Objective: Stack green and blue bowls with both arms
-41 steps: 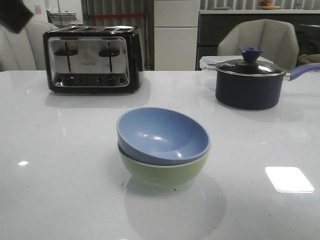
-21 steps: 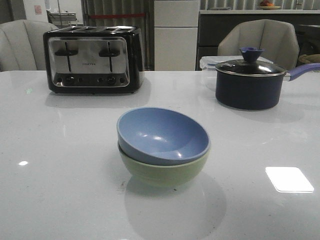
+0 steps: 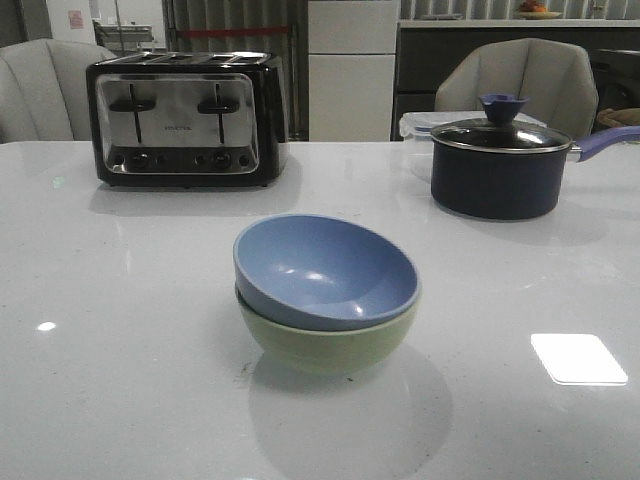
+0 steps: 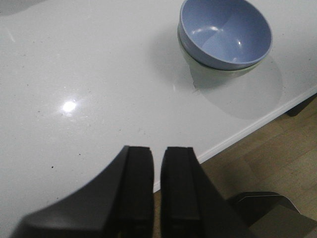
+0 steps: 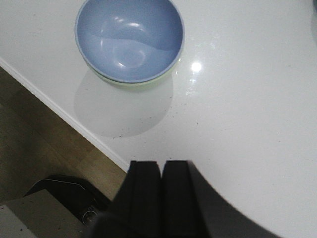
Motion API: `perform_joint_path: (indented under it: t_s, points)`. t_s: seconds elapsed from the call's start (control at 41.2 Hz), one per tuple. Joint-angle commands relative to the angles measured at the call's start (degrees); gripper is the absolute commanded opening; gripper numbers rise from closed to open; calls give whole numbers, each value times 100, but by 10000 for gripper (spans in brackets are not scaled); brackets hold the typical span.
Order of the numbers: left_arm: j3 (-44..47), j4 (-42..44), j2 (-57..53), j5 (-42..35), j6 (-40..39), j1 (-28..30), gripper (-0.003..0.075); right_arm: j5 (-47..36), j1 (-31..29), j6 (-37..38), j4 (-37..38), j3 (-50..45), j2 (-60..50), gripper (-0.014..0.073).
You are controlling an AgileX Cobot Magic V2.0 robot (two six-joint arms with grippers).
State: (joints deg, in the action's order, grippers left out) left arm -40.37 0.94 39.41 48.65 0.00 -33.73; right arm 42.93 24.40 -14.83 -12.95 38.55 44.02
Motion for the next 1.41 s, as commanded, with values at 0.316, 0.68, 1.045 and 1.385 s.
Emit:
perform_joint_path:
  t_s: [0.316, 0.68, 1.045, 1.385]
  points:
    - [-154, -19, -16, -393, -32, 18, 93, -276, -41, -52, -33, 163, -38, 27]
    - [21, -165, -775, -733, 114, 982, 93, -277, -41, -52, -33, 163, -38, 27]
    - [2209, -868, -2790, -3333, 1319, 2606, 93, -277, -41, -52, -33, 163, -38, 27]
    - [3866, -1004, -4064, -4695, 1311, 2812, 93, -282, -41, -52, -33, 163, -38, 27]
